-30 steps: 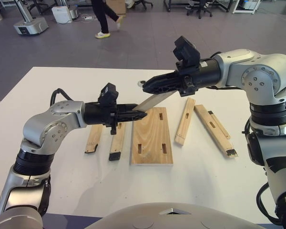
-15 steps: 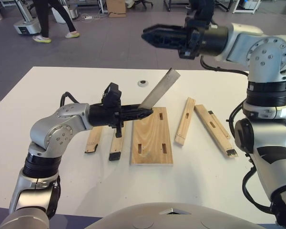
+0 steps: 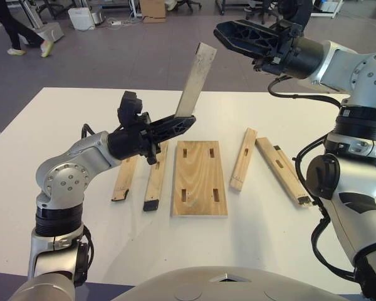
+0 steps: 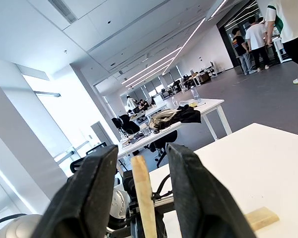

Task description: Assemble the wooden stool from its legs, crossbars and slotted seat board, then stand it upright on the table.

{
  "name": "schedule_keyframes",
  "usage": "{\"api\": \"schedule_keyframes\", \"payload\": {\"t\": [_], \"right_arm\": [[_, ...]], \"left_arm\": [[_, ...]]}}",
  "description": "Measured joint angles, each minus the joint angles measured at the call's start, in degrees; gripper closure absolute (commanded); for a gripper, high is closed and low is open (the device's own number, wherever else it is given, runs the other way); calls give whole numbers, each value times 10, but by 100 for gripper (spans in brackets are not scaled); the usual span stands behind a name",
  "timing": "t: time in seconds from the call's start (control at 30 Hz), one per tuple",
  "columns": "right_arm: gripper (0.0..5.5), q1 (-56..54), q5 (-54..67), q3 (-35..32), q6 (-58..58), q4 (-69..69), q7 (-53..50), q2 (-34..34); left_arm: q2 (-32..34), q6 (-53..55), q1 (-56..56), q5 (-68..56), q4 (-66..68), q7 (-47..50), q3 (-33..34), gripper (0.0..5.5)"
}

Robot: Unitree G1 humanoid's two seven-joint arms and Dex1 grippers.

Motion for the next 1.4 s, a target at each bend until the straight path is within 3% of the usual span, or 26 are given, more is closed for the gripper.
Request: {"api": "schedule_keyframes", "payload": {"t": [0.07, 0.23, 0.5, 0.67, 0.8, 0.97, 1.1, 1.3, 1.4], "right_arm": [[312, 2, 14, -2, 7, -16, -7, 4], [308, 24, 22, 4, 9, -38, -18, 21], [492, 26, 39, 19, 9, -64, -27, 33], [503, 26, 40, 18, 8, -69, -32, 33], [507, 36, 39, 18, -3, -79, -46, 36], [508, 54, -29, 15, -88, -76, -101, 22], [508, 194, -145, 37, -165, -143, -189, 1], [508, 385, -226, 49, -207, -227, -357, 111], [508, 430, -263, 55, -234, -238, -391, 121]], "left_arm": [[-1, 5, -2, -12, 0, 0, -2, 509], [-5, 6, -6, -20, -1, 8, -2, 509], [-7, 7, -6, -40, -3, 10, -4, 509], [-10, 6, -6, -45, -4, 11, -7, 509], [-25, 1, -6, -39, 2, 28, -6, 420], [-16, -43, 27, 9, 24, 57, 42, 385], [6, -47, 188, 33, -38, 37, 51, 385], [-62, -107, 247, 61, -63, 96, 51, 385], [-78, -111, 248, 63, -67, 112, 47, 385]]}}
